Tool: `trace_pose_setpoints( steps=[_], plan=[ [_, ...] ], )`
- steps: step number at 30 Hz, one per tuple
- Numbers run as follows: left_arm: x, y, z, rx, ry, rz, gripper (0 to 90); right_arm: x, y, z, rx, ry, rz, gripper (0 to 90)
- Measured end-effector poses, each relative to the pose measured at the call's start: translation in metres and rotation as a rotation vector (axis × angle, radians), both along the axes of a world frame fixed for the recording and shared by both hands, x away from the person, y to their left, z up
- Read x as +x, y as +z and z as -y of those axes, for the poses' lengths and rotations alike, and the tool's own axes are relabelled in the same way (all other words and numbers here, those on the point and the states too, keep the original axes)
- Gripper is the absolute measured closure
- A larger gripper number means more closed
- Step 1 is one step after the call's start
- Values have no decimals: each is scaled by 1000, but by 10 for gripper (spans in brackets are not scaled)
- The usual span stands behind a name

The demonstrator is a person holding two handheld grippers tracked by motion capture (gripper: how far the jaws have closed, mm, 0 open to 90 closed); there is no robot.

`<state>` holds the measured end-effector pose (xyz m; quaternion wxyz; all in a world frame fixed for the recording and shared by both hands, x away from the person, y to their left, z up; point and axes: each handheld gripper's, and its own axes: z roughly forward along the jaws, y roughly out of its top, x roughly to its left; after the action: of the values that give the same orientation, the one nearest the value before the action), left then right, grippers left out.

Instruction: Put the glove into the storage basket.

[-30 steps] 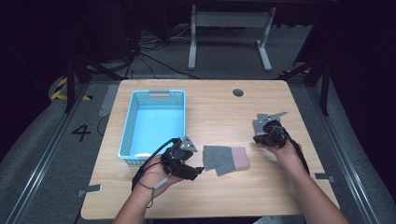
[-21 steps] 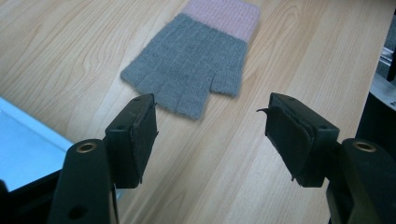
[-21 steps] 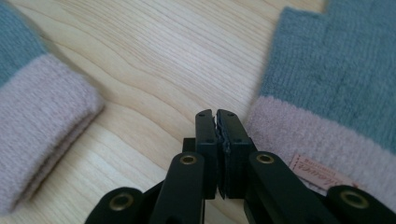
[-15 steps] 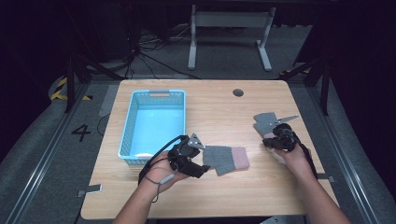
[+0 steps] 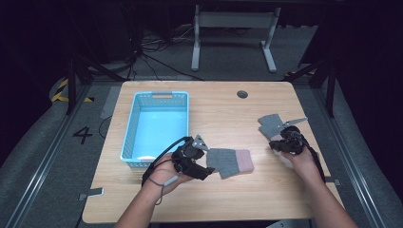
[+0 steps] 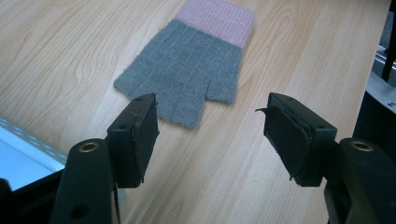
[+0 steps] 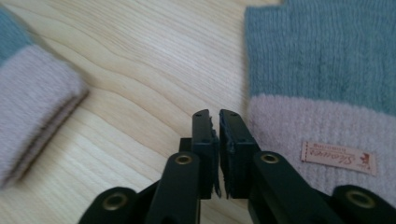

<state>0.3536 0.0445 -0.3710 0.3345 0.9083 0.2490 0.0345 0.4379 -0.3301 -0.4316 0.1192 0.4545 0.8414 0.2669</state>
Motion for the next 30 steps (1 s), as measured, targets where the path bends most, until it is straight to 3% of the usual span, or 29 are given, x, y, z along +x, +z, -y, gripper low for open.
trace_pose_setpoints(
  steps=[1, 3, 7, 11, 16, 21, 30],
  plan=[
    [0, 0, 0, 4, 0, -19, 391, -2, 6, -1, 21, -2, 17, 814],
    [1, 0, 0, 6, -2, -22, 395, -3, 10, -1, 36, -4, 23, 795],
    [2, 1, -1, 1, 7, -19, 386, 0, 25, 0, 85, -14, 47, 671],
    [2, 2, -1, 1, 12, -20, 373, 7, 34, 0, 92, -34, 57, 625],
    [3, 3, -3, -2, 15, -14, 358, 29, 44, 0, 33, -52, 43, 558],
    [3, 2, -4, 3, 18, -16, 352, 46, 43, 4, 0, -73, 18, 530],
    [3, 2, -6, -3, 23, -16, 348, 77, 23, 17, -67, -126, -56, 479]
  ],
)
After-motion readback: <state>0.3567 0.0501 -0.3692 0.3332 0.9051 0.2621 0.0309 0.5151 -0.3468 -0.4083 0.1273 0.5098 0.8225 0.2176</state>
